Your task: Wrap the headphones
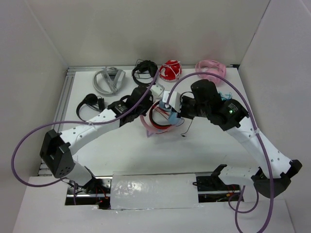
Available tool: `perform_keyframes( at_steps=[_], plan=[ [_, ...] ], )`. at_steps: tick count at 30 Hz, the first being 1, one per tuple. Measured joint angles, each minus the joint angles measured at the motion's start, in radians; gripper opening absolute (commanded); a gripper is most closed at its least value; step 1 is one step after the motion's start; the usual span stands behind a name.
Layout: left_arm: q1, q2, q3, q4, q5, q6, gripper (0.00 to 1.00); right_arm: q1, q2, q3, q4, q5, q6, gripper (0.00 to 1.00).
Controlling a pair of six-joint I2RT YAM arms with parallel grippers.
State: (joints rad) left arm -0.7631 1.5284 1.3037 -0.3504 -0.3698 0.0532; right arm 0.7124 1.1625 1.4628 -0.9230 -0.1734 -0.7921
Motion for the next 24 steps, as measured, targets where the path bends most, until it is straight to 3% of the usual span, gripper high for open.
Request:
perform_keyframes(
  at_steps=[7,19,24],
  plan=[
    [-0.082,-0.093,-0.045,0.091,0.018,0.103,0.00,-0.006,0.069,0.059,-0.107,-0.035,-0.074,0.00],
    [-0.084,-0.010,0.058,0.043,0.005,0.039,0.00,0.029,0.089,0.121,-0.229,-0.146,-0.198,0.00],
    [-0.084,0.000,0.054,0.037,0.064,0.013,0.00,0.029,0.053,0.120,-0.232,-0.187,-0.230,0.00]
  ],
)
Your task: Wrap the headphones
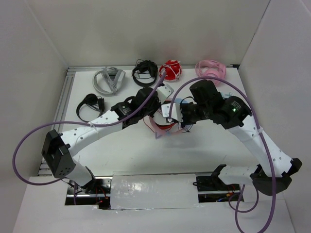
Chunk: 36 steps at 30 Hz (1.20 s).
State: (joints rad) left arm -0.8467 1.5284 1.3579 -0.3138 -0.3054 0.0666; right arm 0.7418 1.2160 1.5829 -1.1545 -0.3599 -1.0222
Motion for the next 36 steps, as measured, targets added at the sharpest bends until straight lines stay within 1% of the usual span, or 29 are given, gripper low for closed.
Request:
perform_keyframes(
  at_steps=[2,5,12,17,22,27,31,33,36],
  plan=[
    [-0.003,-0.003,-0.012,0.010,0.019,0.001,0.00,0.000,-0.023,-0.005,0.021,0.005,0.002,0.00],
    [-0.024,-0.023,-0.072,0.037,0.062,0.008,0.00,-0.019,-0.045,-0.006,0.054,0.005,0.007,0.00],
    [-0.093,-0.106,-0.185,0.037,0.151,0.014,0.00,-0.099,-0.042,-0.007,0.085,-0.048,0.020,0.00],
    [-0.143,-0.174,-0.235,0.061,0.206,0.061,0.00,-0.180,-0.019,-0.007,0.159,-0.134,0.026,0.00],
    [-0.176,-0.195,-0.258,0.089,0.281,0.068,0.00,-0.277,-0.015,-0.061,0.285,-0.298,0.067,0.00],
    [-0.177,-0.199,-0.267,0.097,0.299,0.063,0.00,-0.306,-0.011,-0.126,0.398,-0.439,0.154,0.00],
    [-0.177,-0.199,-0.262,0.090,0.278,0.032,0.00,-0.305,-0.006,-0.186,0.506,-0.495,0.267,0.00],
    [-0.177,-0.198,-0.248,0.077,0.260,0.008,0.00,-0.293,-0.008,-0.240,0.598,-0.472,0.357,0.00],
    [-0.177,-0.198,-0.222,0.076,0.242,-0.034,0.00,-0.258,-0.008,-0.325,0.730,-0.380,0.507,0.00]
  ],
)
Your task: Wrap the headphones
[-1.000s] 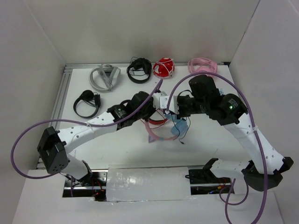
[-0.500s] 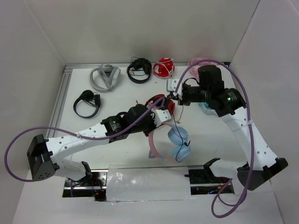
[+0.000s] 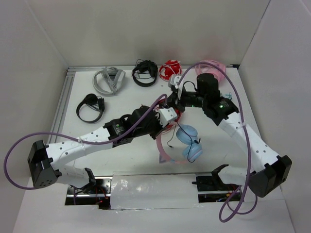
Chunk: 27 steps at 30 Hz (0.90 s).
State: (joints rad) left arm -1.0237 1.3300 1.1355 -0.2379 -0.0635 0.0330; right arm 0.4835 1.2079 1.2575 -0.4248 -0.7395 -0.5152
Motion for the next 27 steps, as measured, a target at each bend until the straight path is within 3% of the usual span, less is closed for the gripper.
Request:
perform_keyframes(
  at_steps=[11,17,27],
  plan=[
    [-0.004,-0.061,-0.013,0.042,-0.009,-0.069,0.00,0.082,-0.007,-0.158,0.364,0.382,0.473,0.00],
    [-0.006,-0.104,-0.030,0.068,0.001,-0.087,0.00,0.169,-0.034,-0.171,0.414,0.616,0.571,0.00],
    [-0.044,-0.225,-0.057,0.083,0.071,-0.083,0.00,0.175,0.042,-0.207,0.500,0.889,0.664,0.00]
  ],
)
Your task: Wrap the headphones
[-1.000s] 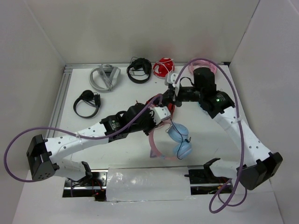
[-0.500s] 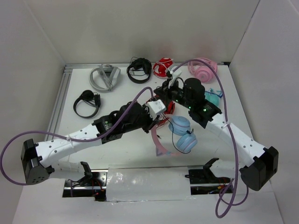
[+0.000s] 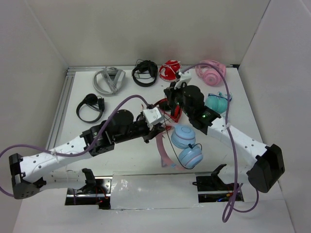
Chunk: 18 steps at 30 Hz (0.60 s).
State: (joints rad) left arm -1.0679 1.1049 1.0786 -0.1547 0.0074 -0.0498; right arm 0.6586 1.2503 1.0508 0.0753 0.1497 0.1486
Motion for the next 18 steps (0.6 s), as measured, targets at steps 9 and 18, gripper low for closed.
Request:
perform_keyframes(
  at_steps=[9,18],
  plan=[
    [-0.003,-0.095,-0.002,-0.003,-0.022,-0.003,0.00,-0.032,-0.089,-0.246,0.127,0.165,0.130,0.00],
    [-0.003,-0.151,-0.037,-0.024,-0.177,-0.010,0.00,-0.228,-0.348,-0.358,0.177,0.058,0.190,0.00]
  ],
)
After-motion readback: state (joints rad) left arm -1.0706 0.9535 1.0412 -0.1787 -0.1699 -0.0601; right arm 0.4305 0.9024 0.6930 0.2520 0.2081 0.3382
